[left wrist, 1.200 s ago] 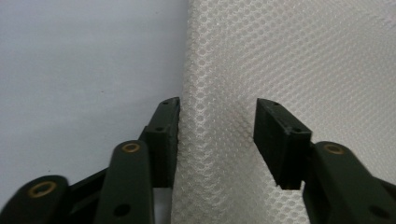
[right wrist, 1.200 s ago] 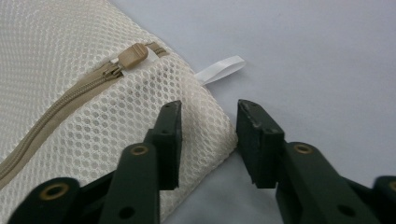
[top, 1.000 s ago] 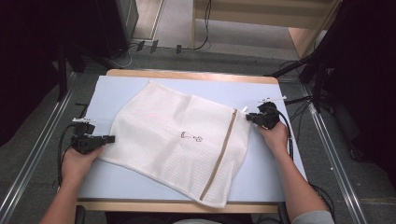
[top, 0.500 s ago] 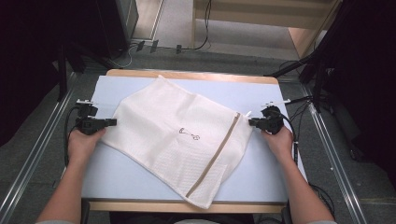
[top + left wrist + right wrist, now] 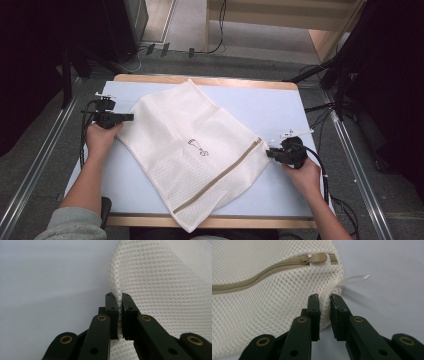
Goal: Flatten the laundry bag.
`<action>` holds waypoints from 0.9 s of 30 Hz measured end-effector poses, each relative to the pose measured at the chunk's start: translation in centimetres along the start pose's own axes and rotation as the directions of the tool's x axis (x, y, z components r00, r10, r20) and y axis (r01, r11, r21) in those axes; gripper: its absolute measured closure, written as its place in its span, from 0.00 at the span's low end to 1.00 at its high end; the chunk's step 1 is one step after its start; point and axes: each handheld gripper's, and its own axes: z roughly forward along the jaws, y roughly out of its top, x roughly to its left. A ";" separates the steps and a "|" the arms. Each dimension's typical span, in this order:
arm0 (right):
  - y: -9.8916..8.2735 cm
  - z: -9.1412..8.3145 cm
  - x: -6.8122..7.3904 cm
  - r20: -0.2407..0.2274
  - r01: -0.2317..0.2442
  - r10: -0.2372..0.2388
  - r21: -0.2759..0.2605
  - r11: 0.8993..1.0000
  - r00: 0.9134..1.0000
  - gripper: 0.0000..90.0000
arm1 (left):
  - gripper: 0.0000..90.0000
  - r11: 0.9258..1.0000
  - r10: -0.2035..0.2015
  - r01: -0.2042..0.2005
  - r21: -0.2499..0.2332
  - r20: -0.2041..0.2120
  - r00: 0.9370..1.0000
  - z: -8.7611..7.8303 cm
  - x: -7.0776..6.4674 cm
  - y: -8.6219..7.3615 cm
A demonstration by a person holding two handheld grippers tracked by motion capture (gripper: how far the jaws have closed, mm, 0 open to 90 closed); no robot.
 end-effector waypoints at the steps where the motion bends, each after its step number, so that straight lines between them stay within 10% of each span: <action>1: 0.0 0.0 0.0 0.000 0.000 0.000 0.000 1.000 1.000 0.89 | 0.96 1.000 0.000 0.000 0.000 0.000 1.000 0.0 0.0 0.0; 8: -1.4 -1.1 1.1 -0.019 0.013 -0.013 -0.003 1.000 1.000 0.83 | 0.91 1.000 -0.004 0.004 -0.012 0.033 0.999 0.8 0.0 0.7; 15: -1.3 -3.0 -0.7 -0.030 -0.052 0.049 -0.118 0.992 0.998 0.63 | 0.53 0.999 0.028 -0.029 -0.041 -0.020 0.999 0.0 0.2 0.6; 27: 0.7 -2.1 -1.1 -0.043 -0.039 0.033 -0.143 0.989 0.999 0.63 | 0.45 0.998 -0.026 0.024 -0.060 -0.037 0.999 -4.2 0.2 -1.6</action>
